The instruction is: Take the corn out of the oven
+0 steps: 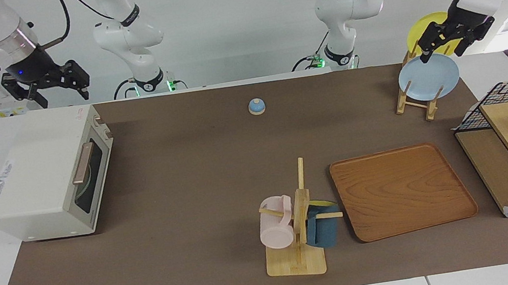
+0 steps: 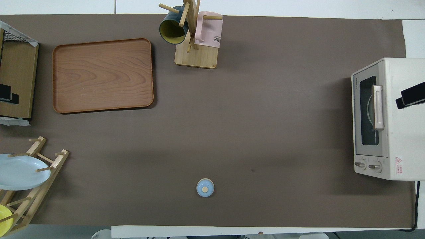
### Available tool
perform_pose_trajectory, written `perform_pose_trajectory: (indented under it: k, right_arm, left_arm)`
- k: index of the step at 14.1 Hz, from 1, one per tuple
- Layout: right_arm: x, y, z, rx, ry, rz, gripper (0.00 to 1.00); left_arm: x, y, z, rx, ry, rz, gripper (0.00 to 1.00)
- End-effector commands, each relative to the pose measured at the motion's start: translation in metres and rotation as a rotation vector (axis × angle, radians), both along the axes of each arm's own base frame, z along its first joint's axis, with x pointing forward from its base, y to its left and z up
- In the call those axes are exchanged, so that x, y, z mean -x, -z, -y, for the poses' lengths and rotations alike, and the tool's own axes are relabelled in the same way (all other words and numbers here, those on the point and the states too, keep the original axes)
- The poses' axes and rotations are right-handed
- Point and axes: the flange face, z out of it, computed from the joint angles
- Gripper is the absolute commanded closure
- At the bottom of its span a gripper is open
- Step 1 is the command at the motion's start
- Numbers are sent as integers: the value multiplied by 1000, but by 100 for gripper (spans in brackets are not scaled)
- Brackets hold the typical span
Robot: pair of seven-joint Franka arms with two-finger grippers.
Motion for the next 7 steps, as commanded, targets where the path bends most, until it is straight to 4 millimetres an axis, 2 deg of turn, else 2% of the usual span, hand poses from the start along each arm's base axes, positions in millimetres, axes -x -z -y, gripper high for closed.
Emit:
perform_pose_trajectory:
  k: [1,3,5,7]
  right_arm:
    - [5,1,-2,-4,3,13,0]
    - [5,2,-4,-3,6,11,0]
    - [4,4,-16,-3,-18,16,0]
    - [7,13,-18,-4,-32,11,1]
  left_arm:
    - [7,-4,-3,11,-1,-9,0]
    - [7,-4,-3,11,-1,-9,0]
    - [7,-4,-3,11,-1,-9,0]
    - [7,-4,-3,11,-1,-9,0]
